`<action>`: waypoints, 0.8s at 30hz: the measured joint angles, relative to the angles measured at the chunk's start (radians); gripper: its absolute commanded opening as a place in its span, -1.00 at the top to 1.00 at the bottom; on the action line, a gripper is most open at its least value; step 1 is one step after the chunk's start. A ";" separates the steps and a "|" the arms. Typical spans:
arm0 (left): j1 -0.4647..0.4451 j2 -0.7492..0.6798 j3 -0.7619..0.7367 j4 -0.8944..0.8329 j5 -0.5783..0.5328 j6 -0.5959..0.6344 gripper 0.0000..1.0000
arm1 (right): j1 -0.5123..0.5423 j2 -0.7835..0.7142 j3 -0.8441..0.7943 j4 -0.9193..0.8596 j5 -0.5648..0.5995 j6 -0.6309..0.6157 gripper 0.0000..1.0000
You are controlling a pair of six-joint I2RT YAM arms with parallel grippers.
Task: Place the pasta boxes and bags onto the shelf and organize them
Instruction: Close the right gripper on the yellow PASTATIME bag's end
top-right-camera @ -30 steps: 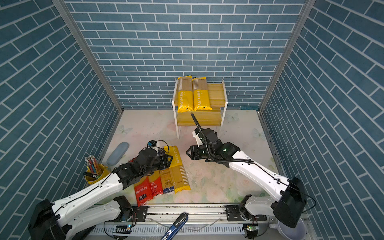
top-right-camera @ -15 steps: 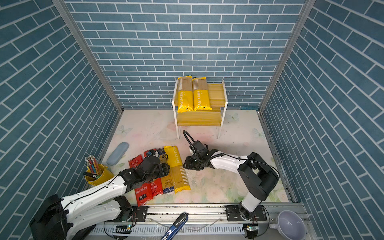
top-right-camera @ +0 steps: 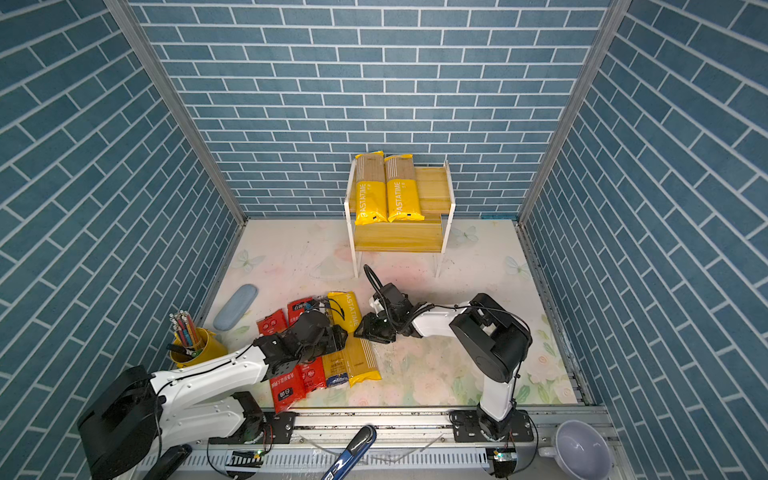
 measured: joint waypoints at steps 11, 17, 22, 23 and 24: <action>-0.002 -0.028 -0.009 -0.005 -0.018 0.000 -0.36 | -0.005 -0.017 -0.035 0.228 -0.135 0.114 0.04; -0.002 -0.082 -0.019 -0.019 -0.035 0.001 -0.30 | -0.004 0.001 -0.044 0.244 -0.132 0.119 0.07; -0.002 -0.085 -0.032 -0.019 -0.037 0.000 -0.26 | -0.004 0.007 -0.048 0.241 -0.127 0.118 0.11; -0.002 -0.083 -0.032 -0.016 -0.037 0.000 -0.26 | -0.004 0.008 -0.048 0.241 -0.127 0.118 0.14; -0.002 -0.079 -0.032 -0.013 -0.036 0.001 -0.26 | -0.004 0.010 -0.048 0.242 -0.127 0.118 0.18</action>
